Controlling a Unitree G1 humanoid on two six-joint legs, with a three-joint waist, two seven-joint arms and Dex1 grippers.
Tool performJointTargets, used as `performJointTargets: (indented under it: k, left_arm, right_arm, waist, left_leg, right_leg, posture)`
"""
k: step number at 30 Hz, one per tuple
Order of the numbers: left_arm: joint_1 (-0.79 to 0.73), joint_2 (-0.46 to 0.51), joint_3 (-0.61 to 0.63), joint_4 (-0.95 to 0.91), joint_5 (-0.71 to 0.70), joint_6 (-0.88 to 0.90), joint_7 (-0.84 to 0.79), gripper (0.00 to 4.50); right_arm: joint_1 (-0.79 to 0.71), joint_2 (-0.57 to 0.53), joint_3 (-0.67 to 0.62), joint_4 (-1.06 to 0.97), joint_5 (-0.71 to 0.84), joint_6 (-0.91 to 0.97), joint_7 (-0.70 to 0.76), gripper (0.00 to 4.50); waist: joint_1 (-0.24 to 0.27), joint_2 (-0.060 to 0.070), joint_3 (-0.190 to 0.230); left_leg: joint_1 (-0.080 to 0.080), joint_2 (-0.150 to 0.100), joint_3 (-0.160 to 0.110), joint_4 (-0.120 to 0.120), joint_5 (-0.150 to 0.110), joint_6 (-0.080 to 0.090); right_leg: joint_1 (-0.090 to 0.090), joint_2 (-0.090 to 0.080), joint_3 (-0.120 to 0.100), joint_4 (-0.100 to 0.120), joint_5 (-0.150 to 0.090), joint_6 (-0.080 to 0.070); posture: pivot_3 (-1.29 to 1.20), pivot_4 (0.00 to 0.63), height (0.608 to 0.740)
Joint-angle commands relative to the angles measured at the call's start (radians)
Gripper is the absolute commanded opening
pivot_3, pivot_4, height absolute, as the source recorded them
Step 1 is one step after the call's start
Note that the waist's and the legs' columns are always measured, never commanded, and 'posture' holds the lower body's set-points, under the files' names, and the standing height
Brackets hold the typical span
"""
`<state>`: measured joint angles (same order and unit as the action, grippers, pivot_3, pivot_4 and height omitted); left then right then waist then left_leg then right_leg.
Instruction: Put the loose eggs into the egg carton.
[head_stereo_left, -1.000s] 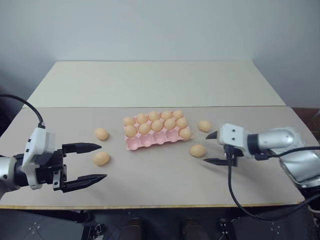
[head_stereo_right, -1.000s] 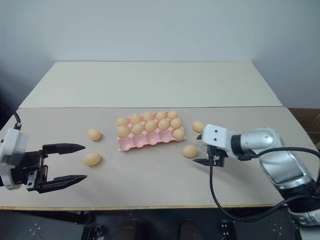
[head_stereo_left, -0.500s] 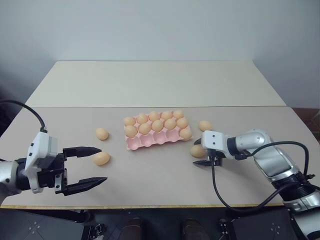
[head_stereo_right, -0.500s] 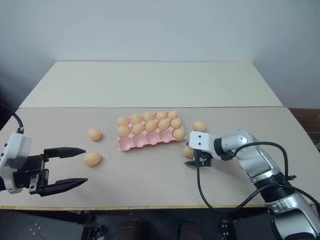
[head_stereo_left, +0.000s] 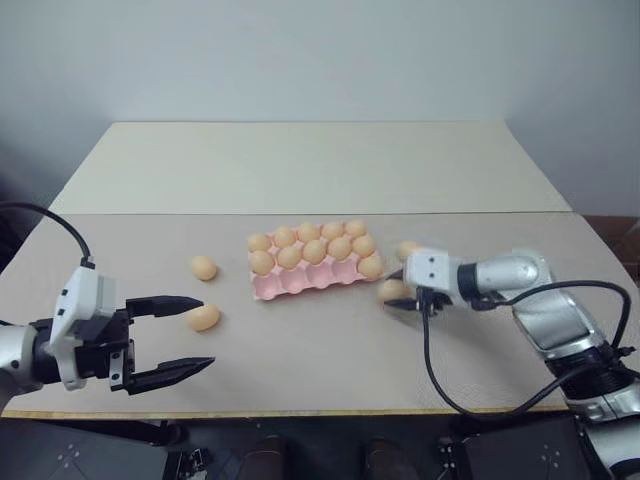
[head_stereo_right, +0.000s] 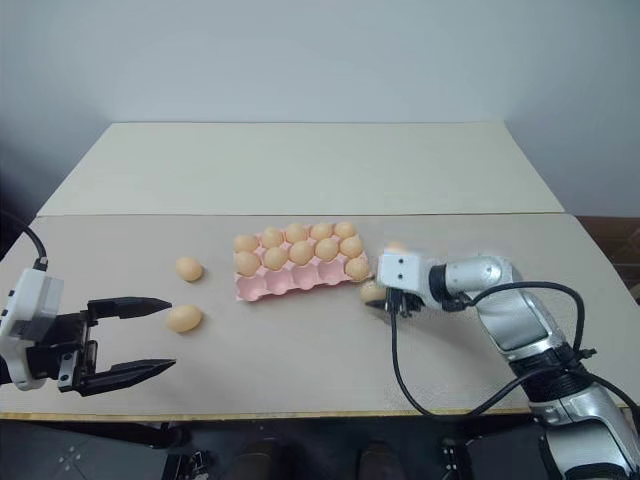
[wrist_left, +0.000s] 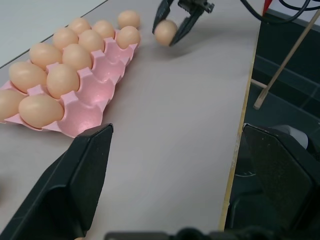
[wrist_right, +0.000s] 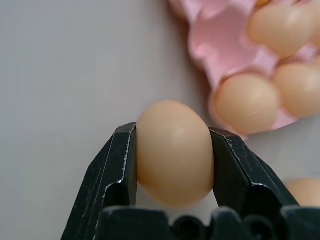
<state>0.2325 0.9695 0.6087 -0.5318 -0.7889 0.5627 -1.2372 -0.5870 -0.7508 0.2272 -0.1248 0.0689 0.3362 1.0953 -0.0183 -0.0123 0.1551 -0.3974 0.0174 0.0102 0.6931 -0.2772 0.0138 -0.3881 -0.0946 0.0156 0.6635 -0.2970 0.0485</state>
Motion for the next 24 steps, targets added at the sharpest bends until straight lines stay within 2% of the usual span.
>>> performJointTargets:
  k: [1,6,12,16,20,24]
  left_arm:
    - [-0.005,0.0,0.025,-0.005,-0.002,-0.025,-0.002,4.5]
    - [0.0,0.0,0.025,-0.006,-0.001,-0.026,0.0,4.5]
    - [0.012,-0.002,0.032,-0.013,-0.003,-0.027,0.005,4.5]
    - [0.019,-0.003,0.04,-0.018,-0.006,-0.027,0.01,4.5]
    - [0.032,-0.003,0.05,-0.021,-0.006,-0.028,0.007,4.5]
    - [0.03,-0.002,0.048,-0.019,-0.008,-0.03,0.008,4.5]
  right_arm:
    - [-0.083,0.081,-0.058,-0.021,0.054,0.067,-0.078,2.01]
    - [-0.154,0.218,-0.031,0.078,0.016,0.088,-0.194,2.01]
    - [-0.161,0.304,0.011,0.159,-0.023,0.076,-0.257,2.01]
    - [-0.154,0.314,0.014,0.175,-0.022,0.081,-0.257,3.08]
    - [-0.145,0.316,0.018,0.17,-0.017,0.074,-0.251,4.46]
    - [-0.143,0.308,0.016,0.156,-0.016,0.076,-0.247,4.46]
  waist:
    - [-0.004,0.0,0.0]
    - [0.0,0.0,0.0]
    - [0.003,0.0,0.0]
    - [0.002,0.0,0.0]
    - [0.001,0.0,0.0]
    - [0.001,0.0,0.0]
  left_leg:
    - [0.001,0.0,0.0,0.0,0.0,0.0]
    - [0.0,0.0,0.0,-0.001,0.001,-0.001]
    - [-0.001,-0.001,0.0,-0.001,0.001,-0.001]
    - [-0.001,-0.001,0.0,-0.001,0.001,-0.002]
    - [-0.001,-0.001,0.0,-0.001,0.001,-0.002]
    - [-0.001,0.0,0.0,-0.001,0.001,-0.002]
  right_leg:
    - [0.0,0.001,0.0,0.0,0.0,0.0]
    - [-0.001,0.001,0.0,0.0,0.0,-0.001]
    - [-0.001,-0.002,-0.001,0.0,0.0,0.0]
    - [-0.001,0.0,-0.001,0.0,0.0,-0.001]
    - [-0.001,0.0,-0.001,0.0,0.0,-0.001]
    - [-0.001,0.0,-0.001,0.0,0.0,-0.001]
  posture:
    - [0.0,0.15,0.74]
    - [0.0,0.15,0.74]
    - [0.0,0.15,0.74]
    - [0.0,0.15,0.74]
    - [0.0,0.15,0.74]
    - [0.0,0.15,0.74]
